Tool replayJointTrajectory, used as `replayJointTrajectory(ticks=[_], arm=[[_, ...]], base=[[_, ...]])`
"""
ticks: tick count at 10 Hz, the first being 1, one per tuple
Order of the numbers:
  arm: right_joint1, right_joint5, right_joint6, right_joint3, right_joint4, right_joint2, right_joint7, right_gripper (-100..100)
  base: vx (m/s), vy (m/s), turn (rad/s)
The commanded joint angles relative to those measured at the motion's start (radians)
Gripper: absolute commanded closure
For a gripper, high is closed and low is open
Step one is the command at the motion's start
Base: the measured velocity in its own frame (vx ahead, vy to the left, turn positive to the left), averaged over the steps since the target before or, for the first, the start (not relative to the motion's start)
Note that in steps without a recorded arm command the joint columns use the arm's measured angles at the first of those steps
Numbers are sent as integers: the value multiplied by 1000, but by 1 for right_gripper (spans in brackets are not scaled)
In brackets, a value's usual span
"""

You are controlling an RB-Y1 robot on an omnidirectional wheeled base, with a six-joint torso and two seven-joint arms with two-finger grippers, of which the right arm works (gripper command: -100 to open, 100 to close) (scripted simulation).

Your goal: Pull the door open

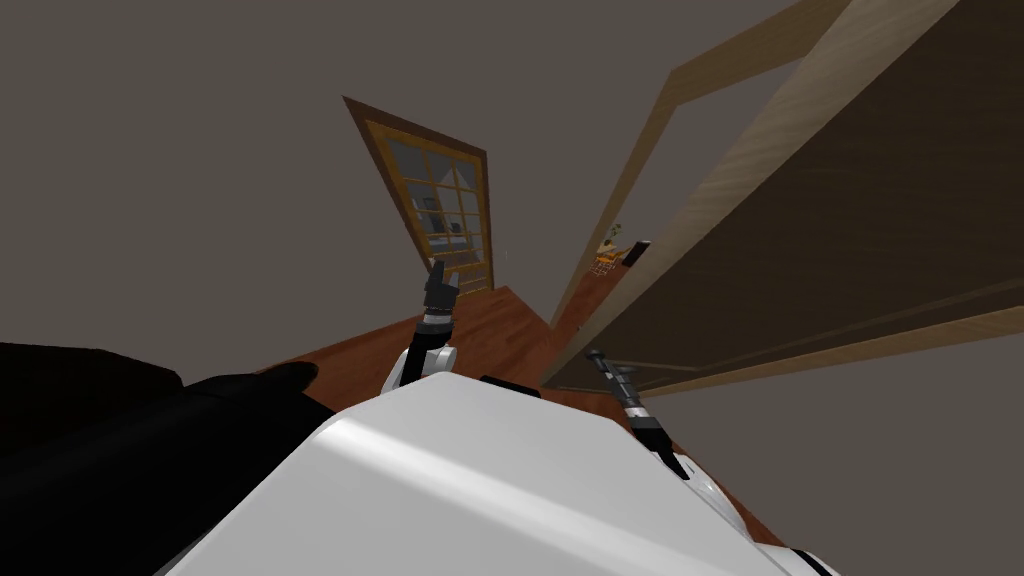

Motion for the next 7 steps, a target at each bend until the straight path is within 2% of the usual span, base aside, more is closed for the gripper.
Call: replayJointTrajectory(ticks=[1,2,3,4,5,7], arm=[[10,-3,-23,-1,12,-8,-3,100],[10,-3,-23,-1,12,-8,-3,100],[18,-5,-42,0,20,-13,-5,100],[21,-6,-47,0,23,-15,-5,100],[21,-6,-47,0,23,-15,-5,100],[30,-9,-69,0,33,-21,-8,100]], base=[[-187,-78,176],[-138,-68,59],[-155,-72,168],[-166,-78,171],[-107,-61,34],[-160,-67,136]])
